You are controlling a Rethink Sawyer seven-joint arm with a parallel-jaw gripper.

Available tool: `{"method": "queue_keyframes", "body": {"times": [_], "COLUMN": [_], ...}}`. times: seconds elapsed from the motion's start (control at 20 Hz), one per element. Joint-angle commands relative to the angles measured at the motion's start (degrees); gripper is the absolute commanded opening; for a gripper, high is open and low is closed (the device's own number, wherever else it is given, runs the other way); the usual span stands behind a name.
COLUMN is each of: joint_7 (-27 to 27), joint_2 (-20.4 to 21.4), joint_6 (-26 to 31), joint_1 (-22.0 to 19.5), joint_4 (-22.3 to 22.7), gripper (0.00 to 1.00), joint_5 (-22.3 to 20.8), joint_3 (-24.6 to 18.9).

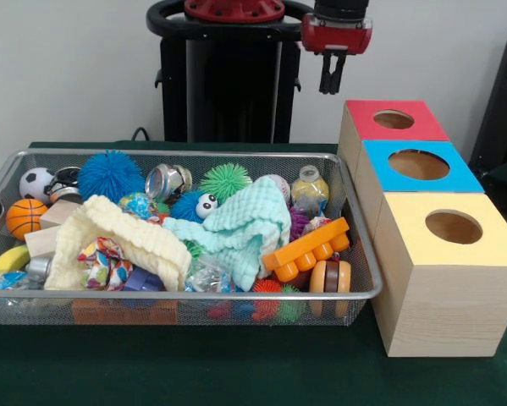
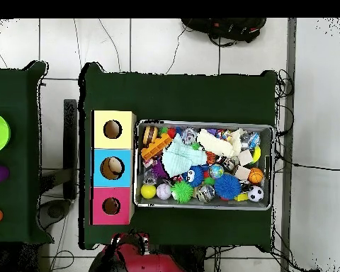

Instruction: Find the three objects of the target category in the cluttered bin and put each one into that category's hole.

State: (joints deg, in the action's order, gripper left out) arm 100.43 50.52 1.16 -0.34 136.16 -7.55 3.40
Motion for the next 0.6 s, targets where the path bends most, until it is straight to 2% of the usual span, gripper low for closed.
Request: {"method": "queue_keyframes", "body": {"times": [0.05,0.15,0.25,0.4,0.6], "joint_7": [3.1,-0.1,-2.7,-5.7,-7.4], "joint_2": [-6.6,-12.4,-15.2,-15.5,-14.8], "joint_6": [-5.6,-6.8,-6.3,-1.7,4.4], "joint_1": [-0.5,-4.0,-8.1,-12.3,-17.6], "joint_4": [-5.6,-12.0,-16.3,-20.6,-22.6], "gripper": [0.0,0.0,0.0,0.0,0.0], "joint_5": [-4.1,-7.5,-10.7,-14.5,-17.8], "joint_3": [-2.2,-3.0,-5.2,-8.3,-13.6]}}
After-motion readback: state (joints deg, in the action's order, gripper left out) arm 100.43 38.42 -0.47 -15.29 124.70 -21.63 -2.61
